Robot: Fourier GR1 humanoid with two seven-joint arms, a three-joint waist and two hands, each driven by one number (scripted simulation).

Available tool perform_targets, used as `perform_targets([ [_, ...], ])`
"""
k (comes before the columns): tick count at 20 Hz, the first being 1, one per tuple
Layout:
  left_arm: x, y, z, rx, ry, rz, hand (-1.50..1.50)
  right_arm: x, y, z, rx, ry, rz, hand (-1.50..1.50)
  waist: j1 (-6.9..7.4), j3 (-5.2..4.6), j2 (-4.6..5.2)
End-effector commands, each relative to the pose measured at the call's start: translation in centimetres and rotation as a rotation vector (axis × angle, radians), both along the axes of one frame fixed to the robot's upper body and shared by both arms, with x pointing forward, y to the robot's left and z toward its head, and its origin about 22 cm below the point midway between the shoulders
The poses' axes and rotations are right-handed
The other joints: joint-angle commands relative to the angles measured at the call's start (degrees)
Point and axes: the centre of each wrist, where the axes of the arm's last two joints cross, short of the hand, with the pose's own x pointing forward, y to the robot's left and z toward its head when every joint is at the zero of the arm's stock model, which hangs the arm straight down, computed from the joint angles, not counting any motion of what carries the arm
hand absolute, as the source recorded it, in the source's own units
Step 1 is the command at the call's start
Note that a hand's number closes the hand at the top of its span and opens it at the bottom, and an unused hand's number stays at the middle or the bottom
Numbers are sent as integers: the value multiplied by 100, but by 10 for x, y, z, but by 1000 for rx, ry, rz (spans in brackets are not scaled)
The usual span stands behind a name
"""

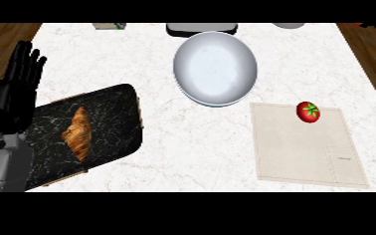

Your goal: Pick the squash from the placemat and place it in the bowl

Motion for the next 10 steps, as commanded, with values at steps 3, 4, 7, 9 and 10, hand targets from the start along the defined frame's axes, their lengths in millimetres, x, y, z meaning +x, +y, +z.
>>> perform_targets([
  [3, -6, 9, -7, -15, -7, -4, 0, 8, 82, -6, -67, 97, 97, 150, 5, 1, 10],
  [4, 6, 7, 23, 6, -6, -16, 0, 9, 92, -27, -49, 100, 89, 150, 5, 6, 18],
  [7, -3, -12, 19, 2, -22, -12, 0, 12, 114, -50, -46, 139, 86, 150, 93, 10, 42],
  [9, -7, -16, 25, 0, -9, -1, 0, 7, 120, -53, -82, 167, 74, 150, 80, 10, 37],
  [10, 7, -10, 9, 8, -9, -17, 0, 4, 142, -66, -82, 132, 98, 150, 38, 7, 52],
])
